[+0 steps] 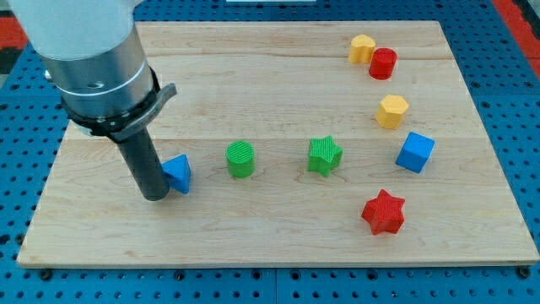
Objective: Push the triangle left to the green circle
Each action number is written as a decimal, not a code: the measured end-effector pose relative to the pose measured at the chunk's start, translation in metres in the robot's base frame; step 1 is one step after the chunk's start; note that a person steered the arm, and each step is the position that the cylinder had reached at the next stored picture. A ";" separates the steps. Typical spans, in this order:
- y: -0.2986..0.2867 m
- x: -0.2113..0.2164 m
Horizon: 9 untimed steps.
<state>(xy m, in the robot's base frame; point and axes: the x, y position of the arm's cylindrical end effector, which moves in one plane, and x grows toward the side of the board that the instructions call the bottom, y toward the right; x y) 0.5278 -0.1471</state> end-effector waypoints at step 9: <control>0.099 0.054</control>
<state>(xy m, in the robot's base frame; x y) 0.5823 -0.0486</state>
